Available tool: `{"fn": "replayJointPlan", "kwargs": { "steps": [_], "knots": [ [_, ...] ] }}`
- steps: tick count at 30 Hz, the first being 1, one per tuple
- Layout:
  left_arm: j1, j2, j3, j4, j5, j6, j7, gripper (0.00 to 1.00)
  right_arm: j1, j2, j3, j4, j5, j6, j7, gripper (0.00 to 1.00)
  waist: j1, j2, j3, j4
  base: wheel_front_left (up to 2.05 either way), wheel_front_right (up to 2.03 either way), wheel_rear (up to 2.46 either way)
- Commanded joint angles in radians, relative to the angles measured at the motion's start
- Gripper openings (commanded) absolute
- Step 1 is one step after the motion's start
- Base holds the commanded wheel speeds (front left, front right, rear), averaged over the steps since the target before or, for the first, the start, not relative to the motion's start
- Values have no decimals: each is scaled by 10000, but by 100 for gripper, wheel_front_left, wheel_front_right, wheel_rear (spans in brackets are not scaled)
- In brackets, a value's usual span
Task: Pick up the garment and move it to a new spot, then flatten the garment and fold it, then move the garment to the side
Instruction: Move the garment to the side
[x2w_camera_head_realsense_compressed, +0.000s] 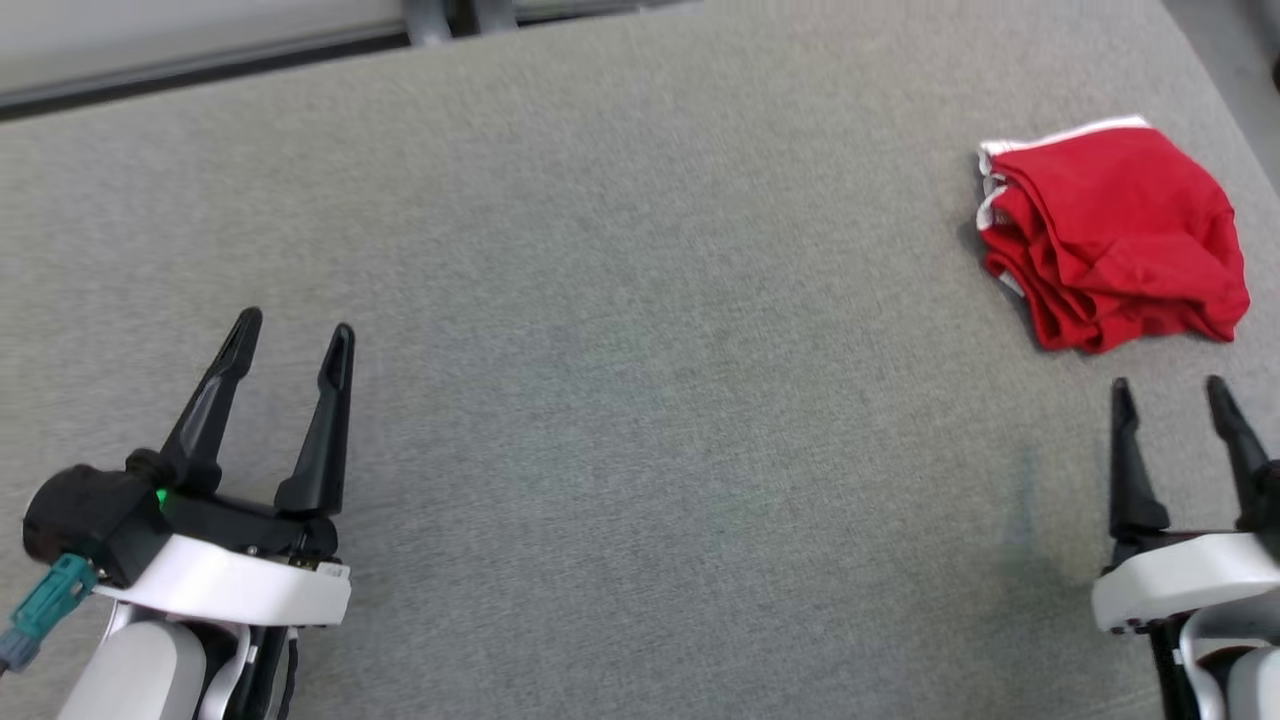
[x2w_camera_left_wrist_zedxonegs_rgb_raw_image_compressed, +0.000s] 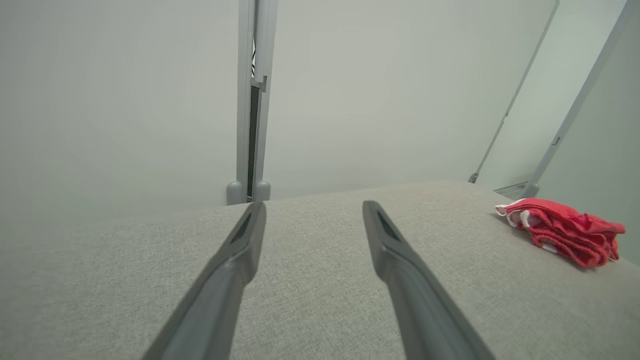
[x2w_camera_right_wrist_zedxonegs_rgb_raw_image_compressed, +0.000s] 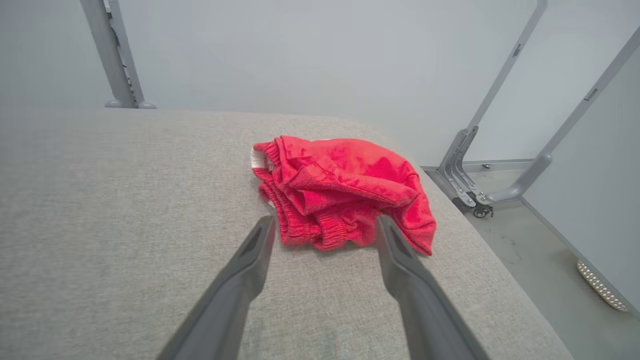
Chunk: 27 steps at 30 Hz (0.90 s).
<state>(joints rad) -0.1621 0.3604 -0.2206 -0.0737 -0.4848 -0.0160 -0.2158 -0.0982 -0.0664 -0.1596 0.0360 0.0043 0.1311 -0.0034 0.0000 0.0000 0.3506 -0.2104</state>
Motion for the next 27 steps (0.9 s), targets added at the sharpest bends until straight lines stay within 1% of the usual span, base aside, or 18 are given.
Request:
{"fn": "replayJointPlan", "kwargs": {
  "steps": [1,9,11,12,16,21,27],
  "knots": [
    [199,-11,102,125,-62,116,-67,100,143,27,205,-200,67,-8,-57,100,0,0,-556,442,0,0,0],
    [802,-174,444,598,-215,545,-228,100,620,145,1247,-1207,306,-8,210,100,0,0,-1369,1580,0,0,0],
    [911,-190,507,746,-250,613,-249,100,729,141,1282,-1375,467,-8,325,100,0,0,-1550,1880,0,0,0],
    [911,-190,507,746,-250,613,-249,100,729,141,1282,-1375,467,-8,325,100,0,0,-1550,1880,0,0,0],
    [1213,-229,597,1006,-250,741,-305,100,1043,143,1331,-1568,637,-8,437,100,0,0,-2010,2341,0,0,0],
    [1637,-272,502,1220,-181,876,-299,100,1543,147,1369,-1664,941,-8,462,100,0,0,-2687,2573,0,0,0],
    [2197,-307,307,1318,-86,1064,-163,100,2258,148,1322,-1814,1107,-7,631,100,0,0,-3515,2617,0,0,0]
  ]
}}
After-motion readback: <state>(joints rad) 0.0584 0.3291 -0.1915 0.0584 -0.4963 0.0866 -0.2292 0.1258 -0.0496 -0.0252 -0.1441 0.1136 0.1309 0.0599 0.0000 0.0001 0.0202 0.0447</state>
